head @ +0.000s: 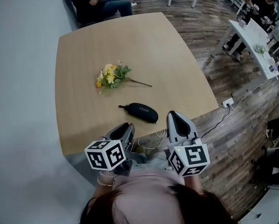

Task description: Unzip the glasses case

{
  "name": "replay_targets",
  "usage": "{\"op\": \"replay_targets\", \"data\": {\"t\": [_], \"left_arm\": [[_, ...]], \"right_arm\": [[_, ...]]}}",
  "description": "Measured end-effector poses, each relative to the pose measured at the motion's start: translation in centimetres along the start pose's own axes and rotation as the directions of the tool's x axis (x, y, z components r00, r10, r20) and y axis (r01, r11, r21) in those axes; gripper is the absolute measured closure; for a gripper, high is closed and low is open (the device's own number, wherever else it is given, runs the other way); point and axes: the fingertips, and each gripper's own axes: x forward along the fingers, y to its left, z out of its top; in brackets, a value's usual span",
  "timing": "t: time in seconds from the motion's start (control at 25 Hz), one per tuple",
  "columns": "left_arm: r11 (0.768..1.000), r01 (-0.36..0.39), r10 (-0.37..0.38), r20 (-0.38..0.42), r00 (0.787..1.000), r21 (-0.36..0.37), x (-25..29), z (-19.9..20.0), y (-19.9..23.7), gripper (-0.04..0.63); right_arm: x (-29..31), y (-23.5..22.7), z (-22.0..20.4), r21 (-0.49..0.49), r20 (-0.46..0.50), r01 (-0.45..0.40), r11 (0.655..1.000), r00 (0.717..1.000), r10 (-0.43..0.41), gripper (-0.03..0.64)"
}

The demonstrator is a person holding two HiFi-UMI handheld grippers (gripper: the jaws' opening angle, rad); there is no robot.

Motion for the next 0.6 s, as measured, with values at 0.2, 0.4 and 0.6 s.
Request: {"op": "replay_targets", "data": {"t": [0.2, 0.4, 0.6], "left_arm": [[1.000, 0.000, -0.001, -0.045, 0.999, -0.027, 1.5, -0.6, 0.8, 0.520], [0.997, -0.020, 0.014, -0.082, 0.997, -0.076, 3.3, -1.4, 1.9, 0.514], [0.990, -0.072, 0.062, -0.086, 0.994, -0.118, 4.6, -1.5, 2.5, 0.506]], "right_arm": [[0.6, -0.7, 0.0, 0.000, -0.014, 0.008, 1.000, 1.000, -0.008, 0.601], [1.9, -1.2, -0.3, -0.004, -0.030, -0.018, 1.000, 0.999, 0.018, 0.600], [3.6, -1.9, 0.6, -0.028, -0.039, -0.087, 0.996, 0.996, 0.085, 0.600]]}}
